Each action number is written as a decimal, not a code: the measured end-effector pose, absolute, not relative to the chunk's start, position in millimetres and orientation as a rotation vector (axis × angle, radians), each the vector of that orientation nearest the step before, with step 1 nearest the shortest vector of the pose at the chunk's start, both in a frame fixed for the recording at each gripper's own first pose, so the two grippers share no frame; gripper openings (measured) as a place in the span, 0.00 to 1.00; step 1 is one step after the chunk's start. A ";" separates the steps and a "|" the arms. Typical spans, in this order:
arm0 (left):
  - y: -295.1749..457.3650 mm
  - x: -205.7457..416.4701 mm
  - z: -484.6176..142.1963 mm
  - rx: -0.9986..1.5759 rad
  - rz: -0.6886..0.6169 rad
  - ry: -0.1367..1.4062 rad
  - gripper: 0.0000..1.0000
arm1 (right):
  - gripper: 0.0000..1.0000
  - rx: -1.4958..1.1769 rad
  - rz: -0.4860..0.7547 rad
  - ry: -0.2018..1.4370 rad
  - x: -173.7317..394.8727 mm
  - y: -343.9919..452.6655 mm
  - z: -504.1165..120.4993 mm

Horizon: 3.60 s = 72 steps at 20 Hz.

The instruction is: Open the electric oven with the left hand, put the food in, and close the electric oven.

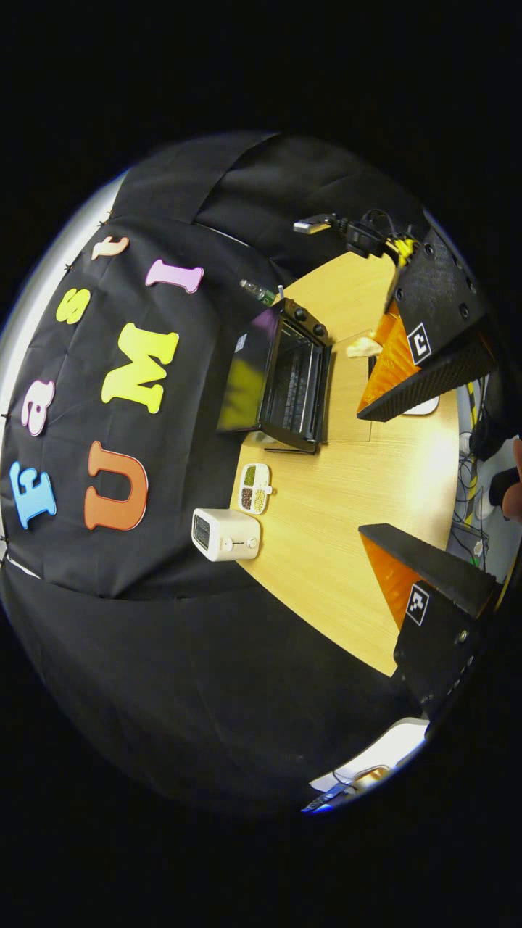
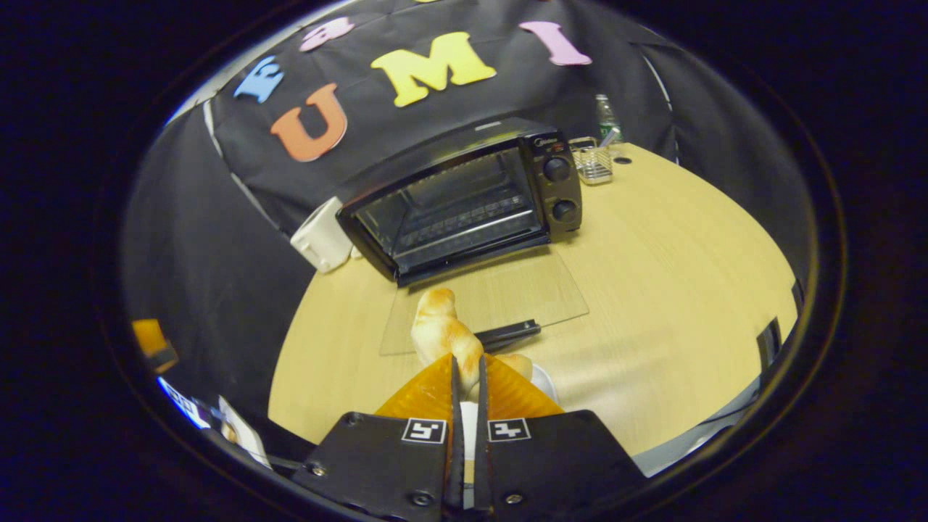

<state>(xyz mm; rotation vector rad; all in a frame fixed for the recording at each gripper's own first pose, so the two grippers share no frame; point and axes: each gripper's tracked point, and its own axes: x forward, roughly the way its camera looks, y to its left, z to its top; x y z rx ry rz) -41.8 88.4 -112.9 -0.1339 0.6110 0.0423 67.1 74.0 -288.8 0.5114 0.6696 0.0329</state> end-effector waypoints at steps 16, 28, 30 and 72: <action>129.3 -58.2 -122.1 -0.098 0.135 0.710 0.94 | 0.07 0.944 -0.224 0.536 258.7 83.0 -274.0; 130.8 -41.8 -136.7 -0.054 0.157 0.791 0.94 | 0.12 1.064 -0.182 0.360 336.3 100.3 -291.8; 126.1 -38.3 -136.0 -0.054 0.142 0.790 0.94 | 0.16 1.053 -0.145 0.357 336.4 109.3 -293.4; 0.7 -22.6 -200.0 -0.130 -0.053 0.676 0.95 | 0.95 0.453 -0.024 0.369 33.9 26.8 -188.5</action>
